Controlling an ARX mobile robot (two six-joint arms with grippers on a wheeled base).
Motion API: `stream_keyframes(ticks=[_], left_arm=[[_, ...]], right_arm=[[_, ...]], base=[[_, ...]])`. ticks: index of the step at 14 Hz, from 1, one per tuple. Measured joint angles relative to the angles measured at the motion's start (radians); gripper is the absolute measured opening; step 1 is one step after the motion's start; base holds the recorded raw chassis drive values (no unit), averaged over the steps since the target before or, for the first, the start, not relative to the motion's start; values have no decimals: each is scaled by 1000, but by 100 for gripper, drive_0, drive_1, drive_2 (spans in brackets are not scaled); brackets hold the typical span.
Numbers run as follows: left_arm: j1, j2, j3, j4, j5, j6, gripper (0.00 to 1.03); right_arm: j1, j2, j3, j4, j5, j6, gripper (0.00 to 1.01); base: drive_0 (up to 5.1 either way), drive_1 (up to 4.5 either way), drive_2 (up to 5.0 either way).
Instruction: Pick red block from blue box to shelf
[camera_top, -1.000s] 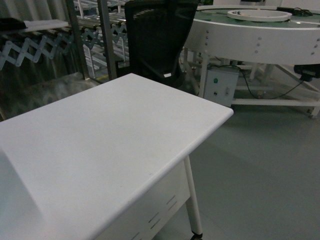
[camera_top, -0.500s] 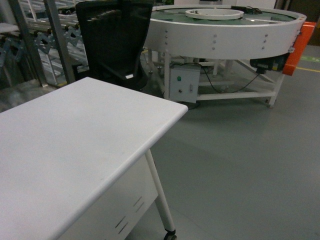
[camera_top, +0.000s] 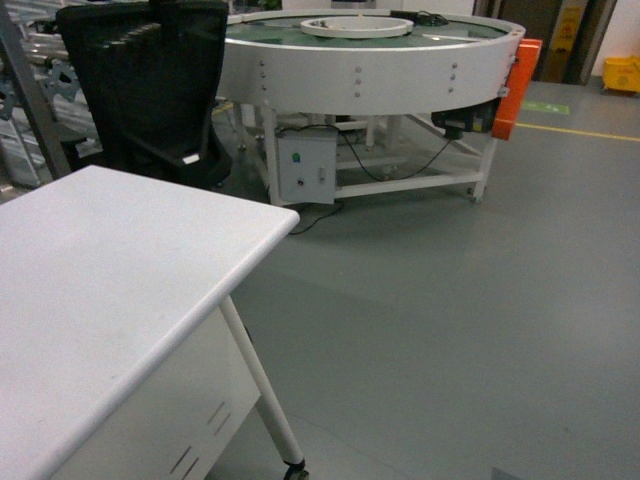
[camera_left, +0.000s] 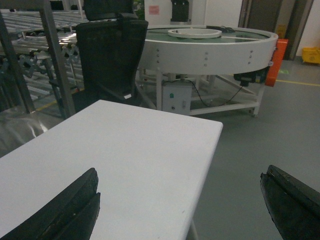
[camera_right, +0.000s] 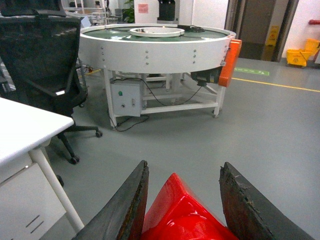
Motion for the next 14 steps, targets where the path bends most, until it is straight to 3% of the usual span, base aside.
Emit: stream_keyframes(ticks=[14], left_arm=[[0, 0, 0, 0, 0, 0, 98]], right_arm=[[0, 0, 0, 0, 0, 0, 38]], base=[[-147, -147, -147]])
